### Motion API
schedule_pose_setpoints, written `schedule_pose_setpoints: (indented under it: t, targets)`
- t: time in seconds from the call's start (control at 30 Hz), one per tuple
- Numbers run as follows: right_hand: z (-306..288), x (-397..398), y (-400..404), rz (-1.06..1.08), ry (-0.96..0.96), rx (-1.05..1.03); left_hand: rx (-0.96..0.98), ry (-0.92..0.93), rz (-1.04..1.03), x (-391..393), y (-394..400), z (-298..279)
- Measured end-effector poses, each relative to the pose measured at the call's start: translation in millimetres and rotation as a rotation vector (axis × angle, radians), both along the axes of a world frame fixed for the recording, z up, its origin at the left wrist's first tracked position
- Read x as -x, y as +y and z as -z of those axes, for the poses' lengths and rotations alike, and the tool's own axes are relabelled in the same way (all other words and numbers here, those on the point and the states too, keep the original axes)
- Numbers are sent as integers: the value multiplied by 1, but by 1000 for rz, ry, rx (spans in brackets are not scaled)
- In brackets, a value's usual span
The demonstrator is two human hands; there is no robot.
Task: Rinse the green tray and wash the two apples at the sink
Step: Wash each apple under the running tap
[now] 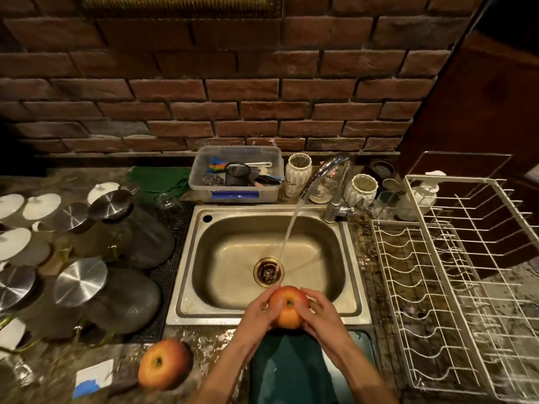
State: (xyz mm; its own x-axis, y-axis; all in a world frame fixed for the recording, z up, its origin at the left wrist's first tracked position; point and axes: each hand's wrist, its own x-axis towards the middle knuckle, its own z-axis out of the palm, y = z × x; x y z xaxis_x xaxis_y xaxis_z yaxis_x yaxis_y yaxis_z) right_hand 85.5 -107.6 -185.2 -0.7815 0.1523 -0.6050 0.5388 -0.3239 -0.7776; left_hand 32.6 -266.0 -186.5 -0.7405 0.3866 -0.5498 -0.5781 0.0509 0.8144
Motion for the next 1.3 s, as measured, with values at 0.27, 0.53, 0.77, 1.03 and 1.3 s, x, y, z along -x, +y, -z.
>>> schedule_pose_setpoints:
  t: [0.27, 0.53, 0.77, 1.03, 1.3]
  targets:
    - [8, -44, -8, -25, -20, -96, -76, -101, -45, -46, -20, 7]
    - [17, -76, -21, -82, -76, -196, 85, -38, 51, -68, -36, 19]
    - [26, -88, -25, -146, -124, -266, 121, -65, 120, -76, -42, 27]
    - [32, -85, -23, -214, -121, -368, 232, 96, 196, -73, -47, 33]
    - [16, -72, -23, -288, 30, -617, 319, 287, 79, -69, -81, 29]
